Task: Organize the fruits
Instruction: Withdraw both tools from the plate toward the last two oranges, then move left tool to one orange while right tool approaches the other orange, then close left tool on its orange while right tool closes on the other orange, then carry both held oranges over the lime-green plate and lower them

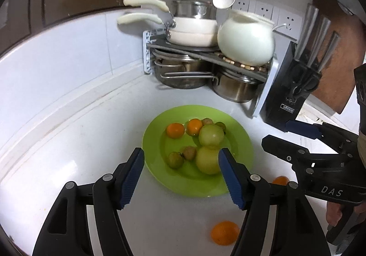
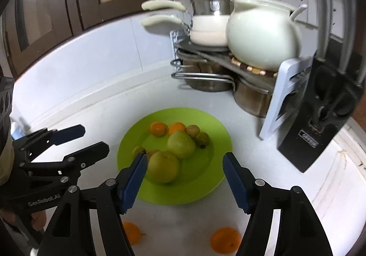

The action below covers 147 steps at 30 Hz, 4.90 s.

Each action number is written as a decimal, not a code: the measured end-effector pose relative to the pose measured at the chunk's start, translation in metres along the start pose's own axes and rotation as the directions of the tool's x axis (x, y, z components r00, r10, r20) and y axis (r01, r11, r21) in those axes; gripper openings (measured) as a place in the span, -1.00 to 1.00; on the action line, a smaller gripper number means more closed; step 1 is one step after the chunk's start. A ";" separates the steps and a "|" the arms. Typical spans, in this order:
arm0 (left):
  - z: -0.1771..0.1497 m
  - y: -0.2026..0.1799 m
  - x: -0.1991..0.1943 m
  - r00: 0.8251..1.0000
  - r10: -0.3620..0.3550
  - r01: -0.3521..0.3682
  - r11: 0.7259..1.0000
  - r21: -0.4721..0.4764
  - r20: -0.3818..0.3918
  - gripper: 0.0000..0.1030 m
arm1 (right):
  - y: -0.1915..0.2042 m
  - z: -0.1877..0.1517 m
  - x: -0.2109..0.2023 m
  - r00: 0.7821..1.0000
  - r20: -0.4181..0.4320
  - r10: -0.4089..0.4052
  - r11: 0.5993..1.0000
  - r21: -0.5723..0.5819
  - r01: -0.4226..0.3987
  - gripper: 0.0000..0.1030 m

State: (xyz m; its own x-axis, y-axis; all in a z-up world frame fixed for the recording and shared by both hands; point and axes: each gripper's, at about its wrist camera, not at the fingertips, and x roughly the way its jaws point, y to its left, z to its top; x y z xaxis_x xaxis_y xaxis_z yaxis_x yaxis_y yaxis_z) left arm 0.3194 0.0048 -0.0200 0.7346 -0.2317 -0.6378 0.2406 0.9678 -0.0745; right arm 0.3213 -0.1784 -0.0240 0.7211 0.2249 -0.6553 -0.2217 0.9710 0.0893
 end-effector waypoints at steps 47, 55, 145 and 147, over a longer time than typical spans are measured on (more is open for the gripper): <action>-0.112 -0.061 0.001 0.990 0.048 -0.055 0.997 -0.047 -0.133 0.52 | -0.046 -0.097 -0.009 0.991 -0.134 -0.029 1.000 -0.008 0.028 0.38; -0.107 -0.059 0.020 0.985 0.011 -0.024 0.997 -0.077 -0.170 0.22 | -0.050 -0.098 0.006 0.987 -0.159 -0.024 1.000 -0.012 0.022 0.27; 0.010 0.028 0.059 1.000 -0.022 0.021 0.995 0.100 0.005 -0.24 | 0.016 -0.005 0.051 0.992 -0.094 -0.084 0.993 0.071 0.091 -0.15; 0.012 0.028 0.070 1.000 -0.021 0.022 0.994 0.103 -0.008 -0.24 | 0.013 -0.006 0.059 0.990 -0.111 -0.084 0.993 0.072 0.093 -0.15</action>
State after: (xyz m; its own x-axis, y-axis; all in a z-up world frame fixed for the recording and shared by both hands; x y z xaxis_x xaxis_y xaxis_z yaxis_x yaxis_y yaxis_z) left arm 0.3857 0.0143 -0.0575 0.7244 -0.2513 -0.6419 0.3205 0.9472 -0.0091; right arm 0.3573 -0.1526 -0.0661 0.6597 0.1317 -0.7399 -0.1062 0.9910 0.0817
